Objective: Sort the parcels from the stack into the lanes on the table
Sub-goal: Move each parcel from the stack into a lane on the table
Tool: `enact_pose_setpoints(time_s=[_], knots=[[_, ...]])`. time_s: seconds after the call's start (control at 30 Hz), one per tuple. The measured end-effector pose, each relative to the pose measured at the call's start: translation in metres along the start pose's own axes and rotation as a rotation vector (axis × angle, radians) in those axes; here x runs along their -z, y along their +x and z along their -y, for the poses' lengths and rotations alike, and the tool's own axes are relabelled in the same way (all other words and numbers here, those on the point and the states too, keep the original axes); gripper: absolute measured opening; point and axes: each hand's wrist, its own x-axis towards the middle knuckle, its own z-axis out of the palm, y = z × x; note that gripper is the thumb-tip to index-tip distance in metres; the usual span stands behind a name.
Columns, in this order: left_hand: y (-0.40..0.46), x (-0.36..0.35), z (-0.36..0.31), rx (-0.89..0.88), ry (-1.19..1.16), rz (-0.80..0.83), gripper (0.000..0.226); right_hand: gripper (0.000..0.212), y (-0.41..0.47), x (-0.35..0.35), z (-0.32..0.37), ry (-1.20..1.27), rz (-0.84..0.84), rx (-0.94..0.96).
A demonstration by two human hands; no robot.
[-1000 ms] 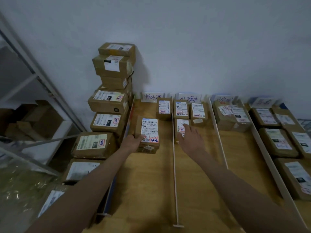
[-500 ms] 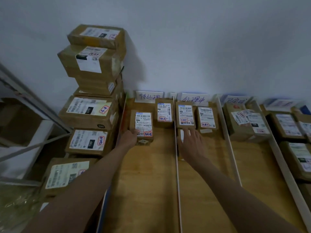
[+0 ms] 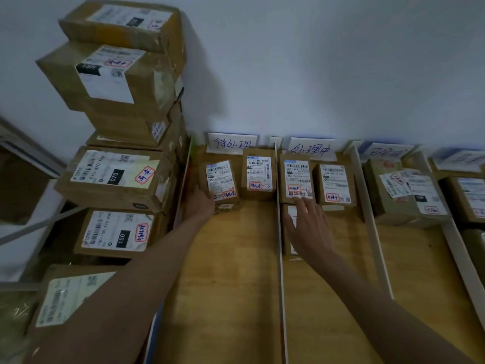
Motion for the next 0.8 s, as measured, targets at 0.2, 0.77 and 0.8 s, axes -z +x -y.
enact_pose_setpoints(time_s=[0.2, 0.77, 0.8], knots=[[-0.055, -0.016, 0.028, -0.477, 0.377, -0.214, 0.063, 0.048, 0.003, 0.001, 0.002, 0.006, 0.013, -0.021], [-0.008, 0.006, 0.023, -0.592, 0.610, -0.040, 0.094, 0.050, 0.008, -0.007, -0.014, 0.027, 0.038, -0.064], [-0.007, 0.007, 0.022, -0.603, 0.610, -0.050, 0.093, 0.050, 0.008, -0.006, -0.015, 0.027, 0.036, -0.067]])
